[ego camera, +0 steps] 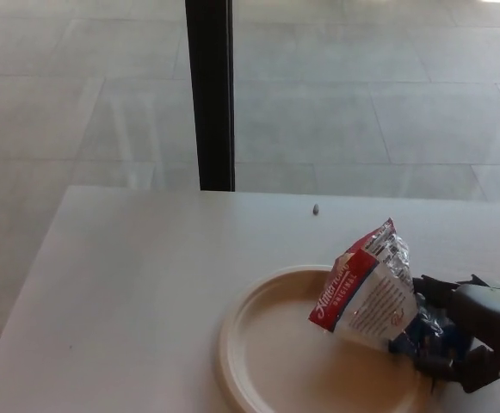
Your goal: The robot uses its right hand to pick up a bag of sunflower seeds kept in the middle of the desk and tilts it over a plate kept next to it to pour out a few seeds and then puts the bag of seeds back on the desk
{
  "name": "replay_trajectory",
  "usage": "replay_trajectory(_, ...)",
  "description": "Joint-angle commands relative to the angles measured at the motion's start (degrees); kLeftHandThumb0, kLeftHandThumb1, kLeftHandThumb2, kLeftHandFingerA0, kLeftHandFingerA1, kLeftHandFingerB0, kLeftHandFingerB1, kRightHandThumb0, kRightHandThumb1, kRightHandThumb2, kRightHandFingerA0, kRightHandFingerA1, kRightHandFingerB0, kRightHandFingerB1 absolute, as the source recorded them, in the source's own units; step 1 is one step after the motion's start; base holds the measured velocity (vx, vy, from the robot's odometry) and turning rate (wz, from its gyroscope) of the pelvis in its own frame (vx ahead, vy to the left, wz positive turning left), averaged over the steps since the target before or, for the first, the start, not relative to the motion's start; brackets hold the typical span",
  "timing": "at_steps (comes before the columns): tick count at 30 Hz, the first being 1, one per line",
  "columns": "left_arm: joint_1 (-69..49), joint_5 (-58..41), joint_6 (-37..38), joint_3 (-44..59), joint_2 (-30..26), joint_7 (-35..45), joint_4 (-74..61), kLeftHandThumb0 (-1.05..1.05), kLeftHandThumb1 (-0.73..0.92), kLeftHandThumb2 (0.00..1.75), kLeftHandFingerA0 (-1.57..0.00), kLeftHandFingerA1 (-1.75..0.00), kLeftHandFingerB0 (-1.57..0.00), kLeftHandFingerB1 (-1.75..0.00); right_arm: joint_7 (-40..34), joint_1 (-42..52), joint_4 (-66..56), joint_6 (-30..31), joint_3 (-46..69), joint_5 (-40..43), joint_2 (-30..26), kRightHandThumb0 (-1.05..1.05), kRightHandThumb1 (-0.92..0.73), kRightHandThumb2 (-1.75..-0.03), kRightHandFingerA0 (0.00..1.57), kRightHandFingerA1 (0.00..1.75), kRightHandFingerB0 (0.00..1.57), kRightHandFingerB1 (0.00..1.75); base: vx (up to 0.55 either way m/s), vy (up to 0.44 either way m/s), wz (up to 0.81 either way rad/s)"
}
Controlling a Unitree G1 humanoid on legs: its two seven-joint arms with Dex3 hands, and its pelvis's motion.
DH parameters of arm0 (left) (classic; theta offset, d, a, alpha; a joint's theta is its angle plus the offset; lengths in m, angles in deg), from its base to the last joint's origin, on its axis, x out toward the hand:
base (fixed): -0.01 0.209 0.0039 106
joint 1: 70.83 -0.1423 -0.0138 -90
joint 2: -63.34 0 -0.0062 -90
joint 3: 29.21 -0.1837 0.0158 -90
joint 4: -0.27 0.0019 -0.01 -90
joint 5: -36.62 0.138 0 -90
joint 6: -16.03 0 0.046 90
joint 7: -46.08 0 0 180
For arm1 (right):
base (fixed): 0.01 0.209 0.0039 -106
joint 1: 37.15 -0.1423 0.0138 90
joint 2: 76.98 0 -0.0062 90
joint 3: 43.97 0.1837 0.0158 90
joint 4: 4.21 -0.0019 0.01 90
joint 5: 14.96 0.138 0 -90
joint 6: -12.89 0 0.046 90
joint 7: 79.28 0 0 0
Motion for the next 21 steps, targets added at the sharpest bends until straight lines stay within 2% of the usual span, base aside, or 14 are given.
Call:
replay_trajectory(1, -0.29, 0.19, 1.42, -0.12, -0.98, -0.57, 0.07, -0.89, 0.71, 0.85, -0.4, -0.56, -0.36, -0.45, 15.59, -1.86, -1.02, 11.77, -5.94, -4.8, -0.22, -0.85, -0.46, -0.78, 0.45, 0.76, 0.0, 0.0, 0.0, 0.0, 0.0)
replay_trajectory(2, -0.27, 0.26, 1.47, -0.17, -1.02, -0.52, 0.16, -0.84, 0.87, 0.66, -0.42, -0.52, -0.4, -0.38, 15.89, -1.96, -0.98, 12.62, -6.12, -4.93, -0.18, -0.74, -0.41, -0.77, 0.42, 0.71, 0.0, 0.08, 0.0, 0.0, 0.0)
replay_trajectory(4, -0.08, 0.27, 1.2, -0.12, -1.05, -0.86, 0.43, -0.83, 0.87, 0.66, -0.44, -0.52, -0.39, -0.38, 15.74, -1.98, -0.57, 13.36, -6.0, -4.71, 0.14, -0.69, -0.39, -0.76, 0.49, 0.78, 0.0, 0.1, 0.0, 0.0, 0.0)
replay_trajectory(7, -0.39, 0.88, 1.75, -0.74, -1.04, -0.51, 0.32, -0.82, 0.89, 0.66, -0.41, -0.51, -0.4, -0.38, 16.15, -2.01, 0.24, 14.94, -6.9, -5.58, 0.35, -0.72, -0.43, -0.74, 0.35, 0.69, 0.0, 0.04, 0.0, 0.0, 0.0)
replay_trajectory(8, -0.28, 0.71, 1.27, -0.67, -1.13, -0.48, 0.44, -0.82, 0.88, 0.66, -0.41, -0.5, -0.39, -0.38, 15.69, -1.72, -0.11, 15.01, -6.95, -5.73, 0.29, -0.66, -0.42, -0.73, 0.34, 0.68, 0.0, 0.08, 0.0, 0.0, 0.0)
replay_trajectory(9, -0.07, 0.23, 0.45, -0.32, -1.12, -0.73, 0.47, -0.86, 0.7, 0.83, -0.39, -0.55, -0.36, -0.45, 13.16, -0.62, -0.44, 14.22, -6.3, -5.74, 0.51, -0.46, -0.4, -0.78, 0.52, 0.76, 0.02, 0.29, 0.0, 0.0, 0.0)
replay_trajectory(11, 0.01, 0.03, 0.13, -0.19, -1.11, -0.85, 0.48, -0.86, 0.7, 0.83, -0.39, -0.55, -0.36, -0.45, 12.24, -0.15, -0.8, 14.28, -6.12, -5.81, 0.6, -0.46, -0.4, -0.78, 0.52, 0.76, 0.02, 0.29, 0.0, 0.0, 0.0)
replay_trajectory(12, -0.38, 0.31, 1.04, -0.42, -0.91, -0.74, 0.31, -0.81, 0.86, 0.66, -0.42, -0.52, -0.41, -0.39, 10.52, 0.66, -1.06, 13.58, -5.64, -5.81, 0.76, -0.4, -0.54, -0.59, 0.78, 0.98, 0.08, 0.29, 0.0, 0.0, 0.0)
replay_trajectory(13, -0.52, 0.29, 0.9, -0.4, -0.95, -0.49, 0.48, -0.83, 0.84, 0.66, -0.42, -0.52, -0.44, -0.39, 7.64, 1.64, -0.61, 12.85, -5.15, -6.1, 1.41, -0.27, -0.76, -0.62, 0.92, 1.03, 0.22, 0.34, 0.0, 0.0, 0.0)
replay_trajectory(15, -0.88, 0.54, 1.25, -0.66, -0.75, -0.52, 0.53, -0.84, 0.84, 0.66, -0.42, -0.53, -0.43, -0.39, 3.35, 3.7, -0.17, 10.17, -3.42, -5.32, 2.51, -0.25, -0.77, -0.67, 0.91, 1.08, 0.39, 0.39, 0.0, 0.0, 0.0)
replay_trajectory(16, -0.94, 0.59, 1.37, -0.73, -0.71, -0.5, 0.57, -0.84, 0.84, 0.66, -0.42, -0.53, -0.43, -0.39, 2.9, 4.05, -0.18, 9.84, -2.99, -5.21, 2.77, -0.25, -0.77, -0.67, 0.91, 1.08, 0.39, 0.39, 0.0, 0.0, 0.0)
replay_trajectory(19, -0.98, 0.64, 1.5, -0.88, -0.59, -0.67, 0.85, -0.85, 0.83, 0.65, -0.43, -0.51, -0.43, -0.38, 0.03, 5.88, -0.48, 8.89, -1.66, -5.22, 4.41, -0.22, -0.77, -0.75, 0.9, 1.11, 0.65, 0.45, 0.0, 0.0, 0.0)
replay_trajectory(20, -1.05, 0.96, 1.63, -1.18, -0.64, -0.8, 0.99, -0.9, 0.68, 0.82, -0.4, -0.53, -0.38, -0.43, -1.06, 6.65, -0.87, 8.61, -1.11, -5.16, 4.95, -0.23, -0.77, -0.79, 0.88, 1.22, 0.72, 0.47, 0.0, 0.0, 0.0)
replay_trajectory(21, -1.02, 0.83, 1.48, -1.16, -0.62, -0.95, 0.95, -0.85, 0.83, 0.65, -0.43, -0.5, -0.43, -0.37, -3.31, 7.4, -0.63, 7.37, -0.71, -5.55, 5.42, -0.2, -0.74, -0.84, 0.8, 1.44, 0.79, 0.5, 0.0, 0.0, 0.0)
